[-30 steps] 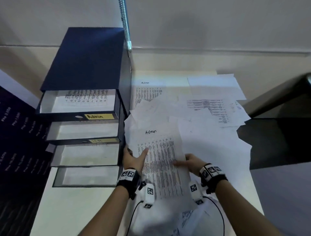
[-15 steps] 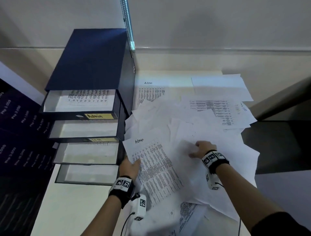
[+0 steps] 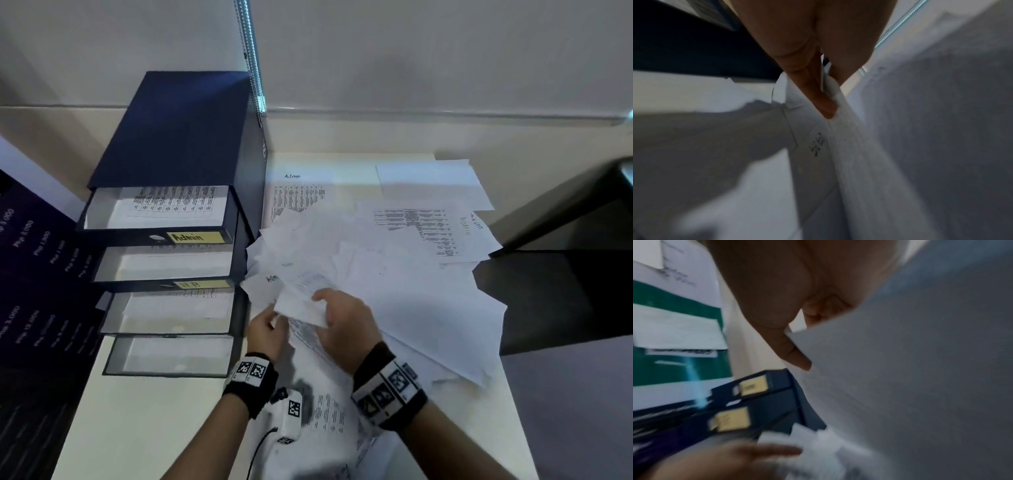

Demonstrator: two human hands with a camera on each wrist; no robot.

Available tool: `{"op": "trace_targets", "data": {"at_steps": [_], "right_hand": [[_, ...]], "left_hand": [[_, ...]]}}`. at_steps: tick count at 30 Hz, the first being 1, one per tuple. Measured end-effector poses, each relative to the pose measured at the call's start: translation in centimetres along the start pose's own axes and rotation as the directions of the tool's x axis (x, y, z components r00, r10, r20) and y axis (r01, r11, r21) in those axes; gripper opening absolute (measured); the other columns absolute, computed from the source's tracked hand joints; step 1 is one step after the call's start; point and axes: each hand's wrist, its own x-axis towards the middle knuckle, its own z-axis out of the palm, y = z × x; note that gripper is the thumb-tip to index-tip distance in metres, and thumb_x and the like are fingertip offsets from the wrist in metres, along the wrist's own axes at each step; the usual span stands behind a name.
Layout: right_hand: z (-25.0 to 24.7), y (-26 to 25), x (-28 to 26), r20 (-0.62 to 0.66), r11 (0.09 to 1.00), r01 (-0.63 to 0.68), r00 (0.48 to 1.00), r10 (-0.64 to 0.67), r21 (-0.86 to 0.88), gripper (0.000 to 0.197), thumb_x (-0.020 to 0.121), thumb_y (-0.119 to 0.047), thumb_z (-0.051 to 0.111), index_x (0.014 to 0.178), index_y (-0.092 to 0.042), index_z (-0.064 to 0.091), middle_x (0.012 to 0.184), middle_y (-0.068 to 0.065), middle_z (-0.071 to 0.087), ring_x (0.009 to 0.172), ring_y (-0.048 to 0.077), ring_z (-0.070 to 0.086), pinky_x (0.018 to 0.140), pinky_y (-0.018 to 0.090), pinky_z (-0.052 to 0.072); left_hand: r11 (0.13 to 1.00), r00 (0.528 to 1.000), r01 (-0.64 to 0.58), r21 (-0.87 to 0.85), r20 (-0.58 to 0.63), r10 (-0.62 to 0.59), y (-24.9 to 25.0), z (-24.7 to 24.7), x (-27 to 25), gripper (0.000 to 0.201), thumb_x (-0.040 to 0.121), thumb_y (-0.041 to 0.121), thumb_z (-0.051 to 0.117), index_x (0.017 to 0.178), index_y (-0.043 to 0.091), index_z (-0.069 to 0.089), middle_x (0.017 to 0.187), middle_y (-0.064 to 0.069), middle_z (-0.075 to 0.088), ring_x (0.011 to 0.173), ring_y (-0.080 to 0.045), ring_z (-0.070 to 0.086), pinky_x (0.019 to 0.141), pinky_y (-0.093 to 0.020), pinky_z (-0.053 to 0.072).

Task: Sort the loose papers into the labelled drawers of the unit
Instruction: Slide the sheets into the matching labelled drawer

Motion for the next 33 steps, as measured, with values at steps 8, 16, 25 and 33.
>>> {"op": "trace_targets", "data": {"at_steps": [8,16,25,33], "right_hand": [[7.5,0.6,-1.3,0.285,0.980,-0.047,0.953,0.103,-0.195,0.052,0.089,-0.028,0.063,0.138,-0.021,0.047,0.124,0.000,0.062,0.114,0.021,0.057,0.099,0.033,0.045],[4.9,5.3,-1.0,0.191,0.957,-0.119,0.979,0.069,0.264,0.038,0.078,-0.045,0.076,0.108,-0.022,0.071,0.096,-0.009,0.068,0.081,0.002,0.061,0.073,0.019,0.051],[-3.7,10.2,2.8,0.108,0.788,-0.358,0.929,0.354,0.501,0.021,0.083,-0.021,0.076,0.099,-0.011,0.067,0.093,-0.020,0.067,0.083,-0.006,0.060,0.091,0.028,0.050],[-3.4,18.3,-0.4,-0.041,0.791,-0.456,0.856,0.515,0.408,0.038,0.085,-0.039,0.073,0.061,-0.011,0.063,0.057,-0.002,0.059,0.059,0.015,0.054,0.049,0.020,0.043]], "left_hand": [[0.611,0.882,0.471,-0.636,0.369,-0.295,-0.7,-2.0,-1.5,0.073,0.086,0.076,0.044,0.118,0.016,0.070,0.114,-0.015,0.073,0.105,-0.030,0.067,0.096,-0.044,0.048],[0.998,0.988,0.012,-0.068,0.154,-0.001,0.1,-3.5,-1.3,0.003,0.095,0.020,0.067,0.092,0.019,0.067,0.091,0.006,0.070,0.092,-0.011,0.067,0.079,-0.021,0.042],[0.981,0.931,-0.167,-0.099,0.312,0.190,5.5,-7.6,1.2,0.038,0.073,0.048,0.081,0.091,0.015,0.076,0.088,0.013,0.071,0.080,-0.002,0.065,0.078,-0.022,0.048],[0.970,0.985,-0.063,-0.237,0.143,0.099,3.5,-3.5,3.4,0.032,0.103,0.040,0.050,0.104,0.019,0.074,0.105,0.008,0.073,0.099,-0.010,0.067,0.093,-0.029,0.048]]}}
